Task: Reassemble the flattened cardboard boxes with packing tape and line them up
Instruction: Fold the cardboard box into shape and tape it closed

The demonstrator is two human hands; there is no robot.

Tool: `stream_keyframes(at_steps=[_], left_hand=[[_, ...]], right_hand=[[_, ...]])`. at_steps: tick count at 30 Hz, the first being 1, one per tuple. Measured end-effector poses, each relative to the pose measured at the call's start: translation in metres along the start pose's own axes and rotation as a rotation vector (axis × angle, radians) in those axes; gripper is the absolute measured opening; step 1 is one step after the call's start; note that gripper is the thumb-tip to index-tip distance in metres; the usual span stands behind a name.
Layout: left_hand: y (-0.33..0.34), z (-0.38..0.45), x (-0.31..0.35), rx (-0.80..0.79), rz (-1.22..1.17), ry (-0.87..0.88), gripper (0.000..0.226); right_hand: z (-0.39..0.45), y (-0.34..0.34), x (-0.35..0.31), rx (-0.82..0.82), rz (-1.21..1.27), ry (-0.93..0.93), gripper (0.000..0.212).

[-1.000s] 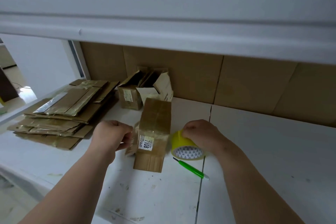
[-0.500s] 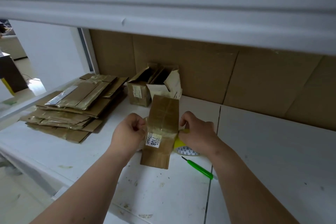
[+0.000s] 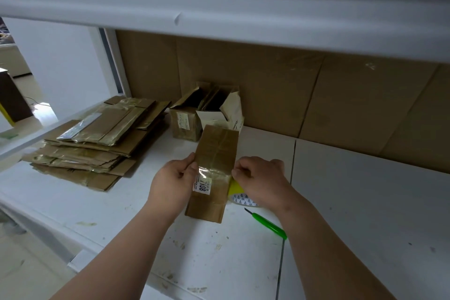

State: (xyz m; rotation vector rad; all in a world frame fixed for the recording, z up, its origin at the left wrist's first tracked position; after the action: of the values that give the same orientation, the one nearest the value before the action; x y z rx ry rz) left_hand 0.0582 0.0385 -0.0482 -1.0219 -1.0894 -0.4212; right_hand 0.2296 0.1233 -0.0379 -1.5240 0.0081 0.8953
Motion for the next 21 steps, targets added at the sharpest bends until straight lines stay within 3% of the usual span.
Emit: stream_keyframes(at_steps=[2,5,14,19,21], left_hand=[[-0.001,-0.001,-0.002,-0.038,-0.253,-0.135,0.029],[-0.002,-0.001,-0.004,-0.081,-0.375,-0.17,0.024],[-0.007,0.003,-0.012,-0.012,-0.002,-0.015,0.034],[-0.004,0.004,-0.02,0.098,0.081,0.03,0.006],[-0.003,0.004,-0.021,0.128,0.094,0.031,0.008]], right_hand=[[0.0,0.001,-0.001,-0.005,-0.004,-0.007,0.022],[0.0,0.002,0.0,-0.015,0.002,-0.02,0.019],[-0.001,0.008,0.002,0.089,-0.062,-0.08,0.023],[-0.001,0.012,-0.005,0.174,-0.173,-0.097,0.033],[0.001,0.015,-0.008,0.218,-0.22,-0.112,0.033]])
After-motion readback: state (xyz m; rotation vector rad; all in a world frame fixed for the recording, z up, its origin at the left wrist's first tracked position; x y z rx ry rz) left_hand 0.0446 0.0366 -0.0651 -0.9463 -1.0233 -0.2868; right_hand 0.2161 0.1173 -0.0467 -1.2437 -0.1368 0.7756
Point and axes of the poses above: each hand's wrist, its own z-axis towards the middle knuckle, its own y-axis out of the palm, x = y × z, the point moved 1 cm from there along z, towards the middle knuckle, and after that the axes turned 2 degrees about z, right-handed, at the moved point
